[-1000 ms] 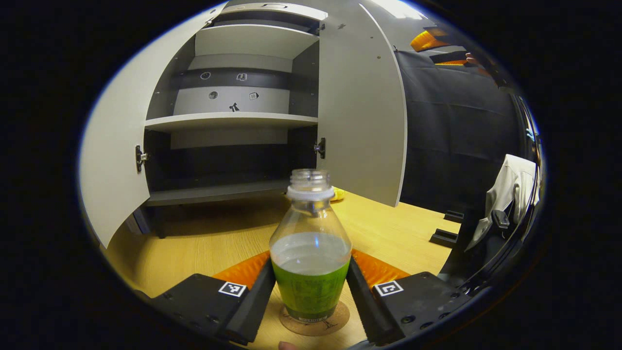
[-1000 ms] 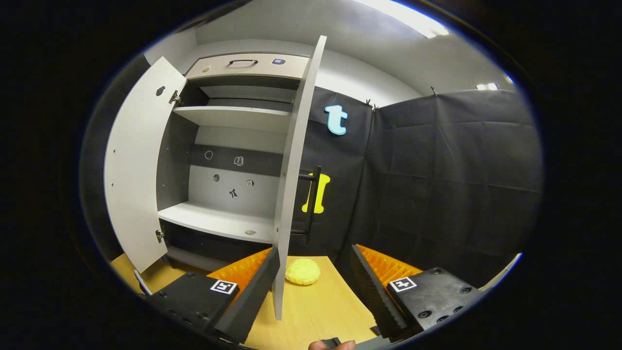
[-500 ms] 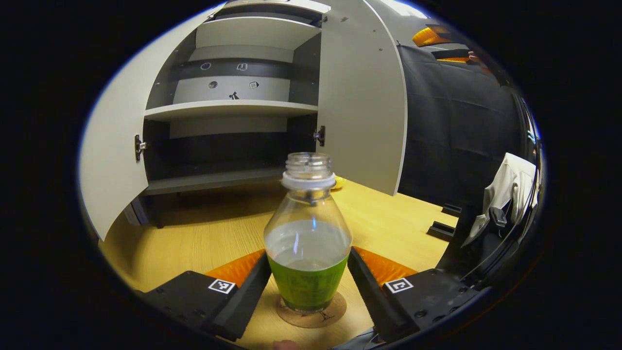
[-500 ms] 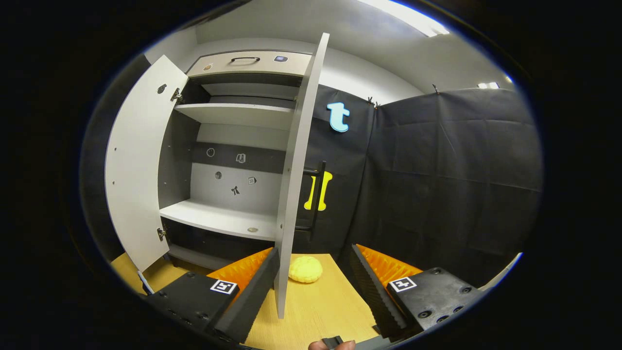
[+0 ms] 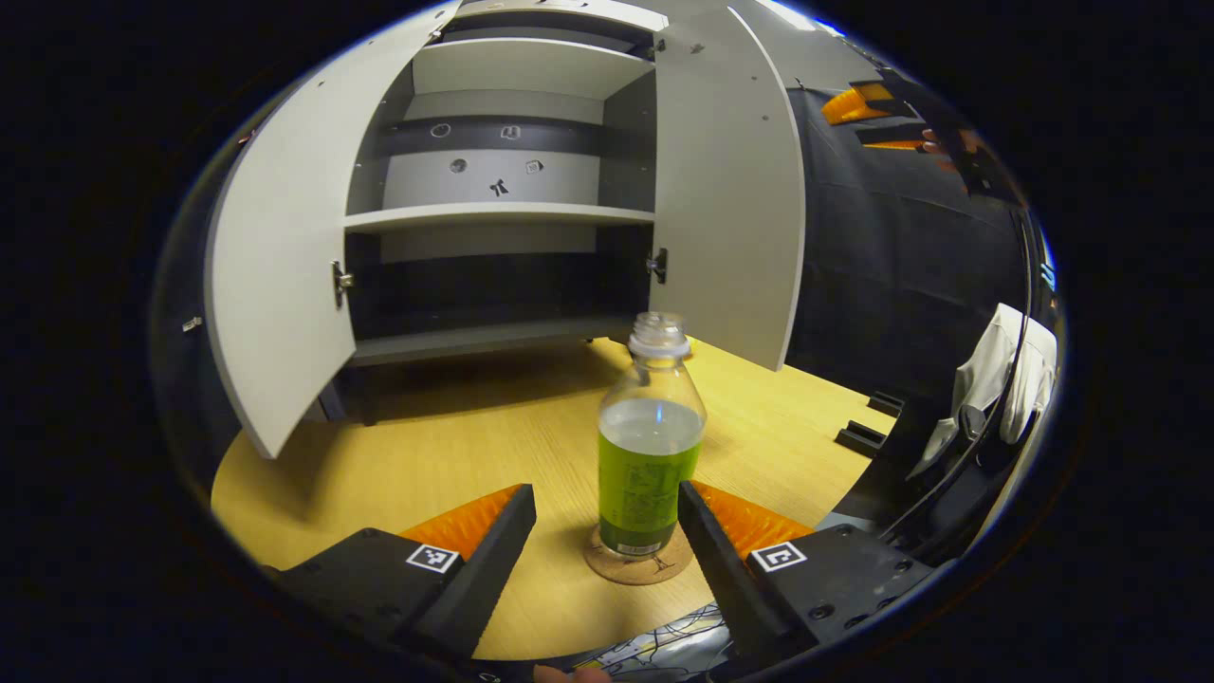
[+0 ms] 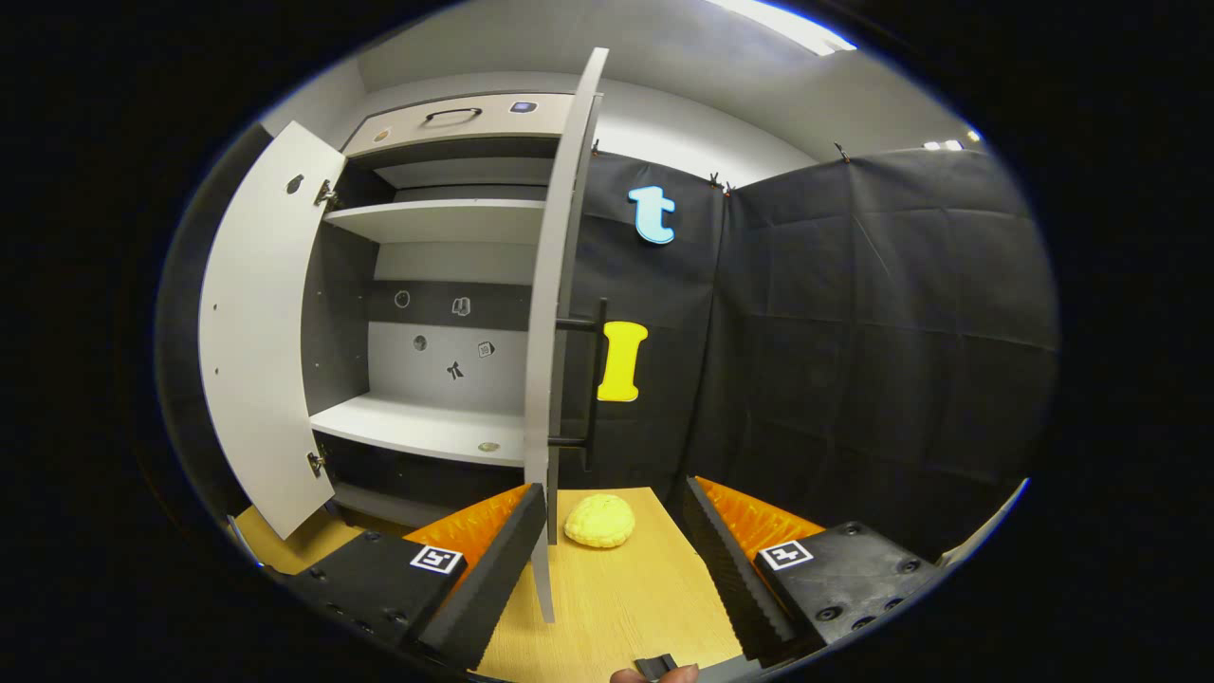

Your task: Grasp the bottle in the cabinet with the left hand and place it on the coaster, then close the right door with the right hand and the left door with the left hand.

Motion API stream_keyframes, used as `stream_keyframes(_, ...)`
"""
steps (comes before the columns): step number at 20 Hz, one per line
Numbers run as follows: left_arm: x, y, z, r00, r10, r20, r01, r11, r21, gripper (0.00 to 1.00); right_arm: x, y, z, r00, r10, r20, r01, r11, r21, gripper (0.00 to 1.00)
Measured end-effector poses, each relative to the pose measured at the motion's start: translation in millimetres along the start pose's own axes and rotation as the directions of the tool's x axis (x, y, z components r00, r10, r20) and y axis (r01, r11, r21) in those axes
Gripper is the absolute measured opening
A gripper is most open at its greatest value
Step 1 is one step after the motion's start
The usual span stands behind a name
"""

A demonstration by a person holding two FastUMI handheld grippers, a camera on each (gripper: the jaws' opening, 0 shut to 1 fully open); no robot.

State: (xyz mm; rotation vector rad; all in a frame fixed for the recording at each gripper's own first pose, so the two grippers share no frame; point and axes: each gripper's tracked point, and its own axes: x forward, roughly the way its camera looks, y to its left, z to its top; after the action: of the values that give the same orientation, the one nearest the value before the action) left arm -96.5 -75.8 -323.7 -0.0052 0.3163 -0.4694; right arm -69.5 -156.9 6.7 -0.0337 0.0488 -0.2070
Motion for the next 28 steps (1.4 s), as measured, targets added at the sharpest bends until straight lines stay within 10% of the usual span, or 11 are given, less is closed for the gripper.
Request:
stream_keyframes(6, -30.0, 56.7, 86.1, 0.963, 0.253, 0.097, -0.240, 0.962, -0.131, 0.96, 44.0, -35.5, -0.7, 0.999, -0.029, -0.027, 0.031, 0.997, 0.077, 0.97)
stream_keyframes(18, -64.9, 91.3, 168.3, 0.918, 0.365, 0.156, -0.354, 0.931, -0.093, 0.95, 92.3, -14.9, 0.0, 0.993, 0.115, 0.005, -0.114, 0.979, 0.169, 0.97)
stream_keyframes(28, -85.3, 112.8, 162.6, 0.914, 0.373, 0.157, -0.357, 0.926, -0.123, 0.95, 75.3, 84.5, 2.1, 0.965, 0.260, 0.019, -0.260, 0.953, 0.157, 0.97)
